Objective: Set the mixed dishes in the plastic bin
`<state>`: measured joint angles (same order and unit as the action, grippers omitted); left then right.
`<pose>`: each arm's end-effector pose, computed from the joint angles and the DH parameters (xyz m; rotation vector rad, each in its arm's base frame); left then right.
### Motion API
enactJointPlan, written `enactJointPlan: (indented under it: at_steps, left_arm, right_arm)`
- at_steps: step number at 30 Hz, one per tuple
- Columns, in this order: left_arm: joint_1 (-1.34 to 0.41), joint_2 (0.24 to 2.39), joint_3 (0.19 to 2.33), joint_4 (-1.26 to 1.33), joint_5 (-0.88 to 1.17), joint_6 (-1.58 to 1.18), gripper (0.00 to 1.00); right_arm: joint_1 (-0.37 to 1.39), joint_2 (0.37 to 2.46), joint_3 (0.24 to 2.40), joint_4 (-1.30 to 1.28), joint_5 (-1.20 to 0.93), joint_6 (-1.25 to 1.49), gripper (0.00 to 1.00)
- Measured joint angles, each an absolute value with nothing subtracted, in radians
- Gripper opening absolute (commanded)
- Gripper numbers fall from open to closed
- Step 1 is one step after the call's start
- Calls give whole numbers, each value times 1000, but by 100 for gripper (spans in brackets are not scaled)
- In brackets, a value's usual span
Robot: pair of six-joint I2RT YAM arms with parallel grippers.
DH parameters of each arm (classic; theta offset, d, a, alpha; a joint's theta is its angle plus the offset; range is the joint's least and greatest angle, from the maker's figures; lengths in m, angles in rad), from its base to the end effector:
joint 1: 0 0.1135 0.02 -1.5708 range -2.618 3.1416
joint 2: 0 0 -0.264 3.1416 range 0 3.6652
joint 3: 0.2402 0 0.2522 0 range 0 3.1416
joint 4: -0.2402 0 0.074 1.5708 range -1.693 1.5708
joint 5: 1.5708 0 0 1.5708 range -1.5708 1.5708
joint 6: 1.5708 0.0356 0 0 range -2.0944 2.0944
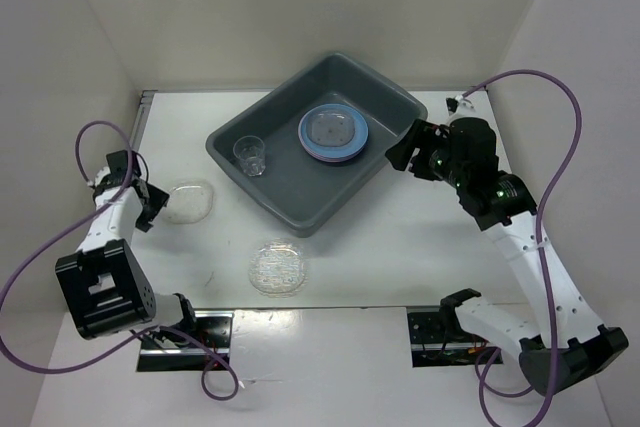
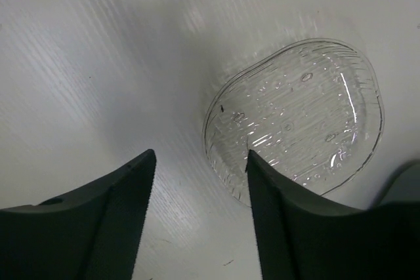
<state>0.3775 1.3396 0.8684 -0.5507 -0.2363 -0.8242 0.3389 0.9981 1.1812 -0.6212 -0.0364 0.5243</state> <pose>0.2402 0.1042 0.2201 -1.5138 2.0577 0.1363 0.1940 0.0697 0.3925 0.1668 2.0510 0.5813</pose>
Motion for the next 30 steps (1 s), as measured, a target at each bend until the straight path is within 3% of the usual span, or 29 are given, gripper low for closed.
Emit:
enactJointPlan:
  at_steps: [4,5,7,16,22,28,29,30]
  left_arm:
    - [385,1349,844,-499,-195,-842,61]
    - [385,1351,836,-488,-187,-846,55]
    - [385,1356,820,-465,-174,-855,52]
    - [385,1405,781,-410,-154,-892,52]
    - [385,1433,768,-363,-150,-923,40]
    - [385,1460,756,-347,-144,-946,39]
    - [385,1462,756,-343,-143,-948,37]
    - [385,1464,756,-337,-143,-949,28]
  right_arm:
    - [339,991,1169,-640,-47,522,73]
    - [339,990,1169,-639,-49,522,73]
    - [339,989,1169,-639,-50,522,73]
    - [339,989,1169,-651,-38,522,73]
    - [339,989,1169,-658,-25,525,73]
    - [339,989,1169,-677,-11,530,73]
    - [339,989,1169,-678,-8,530,73]
    - [339,989,1169,-678,-6,530,73]
